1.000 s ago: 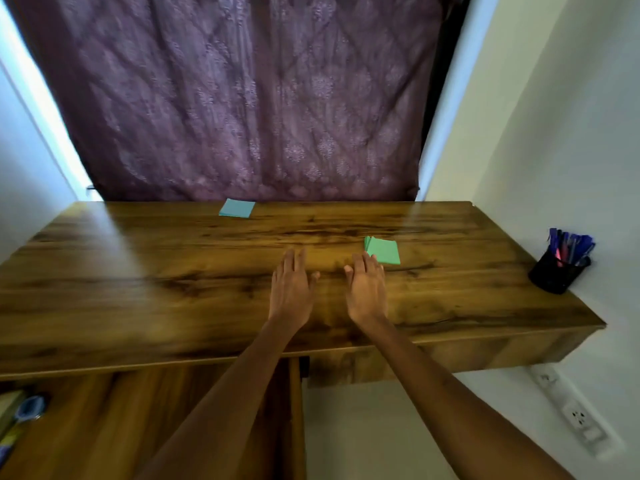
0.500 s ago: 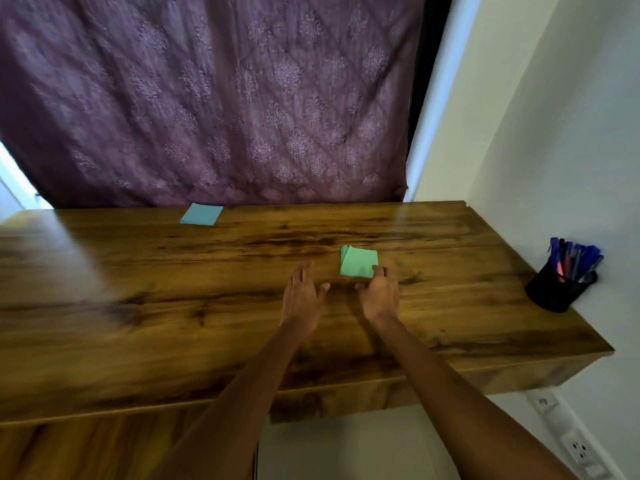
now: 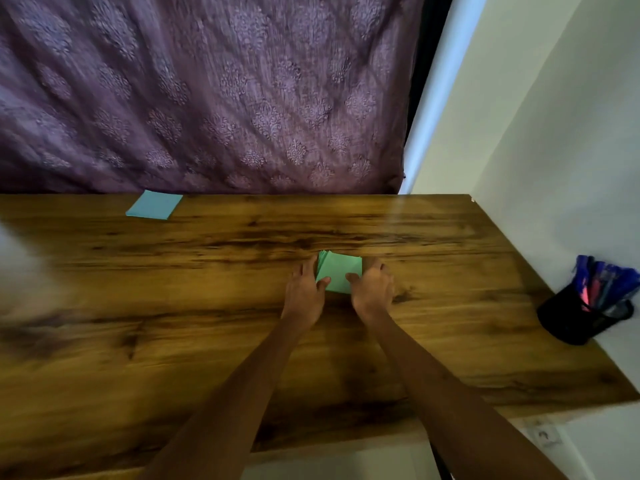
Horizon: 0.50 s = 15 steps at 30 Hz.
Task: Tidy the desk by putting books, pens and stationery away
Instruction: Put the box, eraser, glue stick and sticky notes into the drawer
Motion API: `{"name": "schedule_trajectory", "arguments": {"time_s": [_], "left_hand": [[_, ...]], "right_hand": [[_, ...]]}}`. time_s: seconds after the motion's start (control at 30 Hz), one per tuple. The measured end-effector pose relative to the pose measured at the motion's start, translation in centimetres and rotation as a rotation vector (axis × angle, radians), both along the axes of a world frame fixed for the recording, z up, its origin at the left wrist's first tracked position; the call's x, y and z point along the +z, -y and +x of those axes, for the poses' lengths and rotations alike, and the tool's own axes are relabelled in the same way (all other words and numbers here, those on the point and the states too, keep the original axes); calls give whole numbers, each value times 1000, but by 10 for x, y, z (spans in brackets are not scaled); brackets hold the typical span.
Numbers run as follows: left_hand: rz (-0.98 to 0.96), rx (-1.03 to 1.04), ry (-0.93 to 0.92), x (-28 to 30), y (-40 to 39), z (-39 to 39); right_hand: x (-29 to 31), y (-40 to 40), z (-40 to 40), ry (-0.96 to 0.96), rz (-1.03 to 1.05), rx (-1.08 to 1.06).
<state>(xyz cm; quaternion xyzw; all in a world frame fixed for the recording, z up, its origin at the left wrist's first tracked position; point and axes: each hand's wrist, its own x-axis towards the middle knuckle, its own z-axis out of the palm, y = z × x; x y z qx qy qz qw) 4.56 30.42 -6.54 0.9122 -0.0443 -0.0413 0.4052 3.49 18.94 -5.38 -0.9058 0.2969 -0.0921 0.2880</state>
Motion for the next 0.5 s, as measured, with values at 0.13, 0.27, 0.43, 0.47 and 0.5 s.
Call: {"name": "schedule_trajectory", "arguments": {"time_s": [0.13, 0.27, 0.43, 0.47, 0.5], "left_hand": [[-91, 122, -74, -3, 16, 18], [-180, 262, -189, 4, 16, 33], [-234, 284, -309, 11, 6, 32], [-255, 290, -324, 13, 4, 30], [-288, 305, -343, 16, 0, 29]], "right_hand": [[2, -5, 18, -61, -17, 37], [-4, -9, 30, -121, 105, -34], [-2, -2, 36, -76, 475, -107], [0, -2, 37, -74, 543, -100], [1, -2, 38, -67, 608, -89]]}}
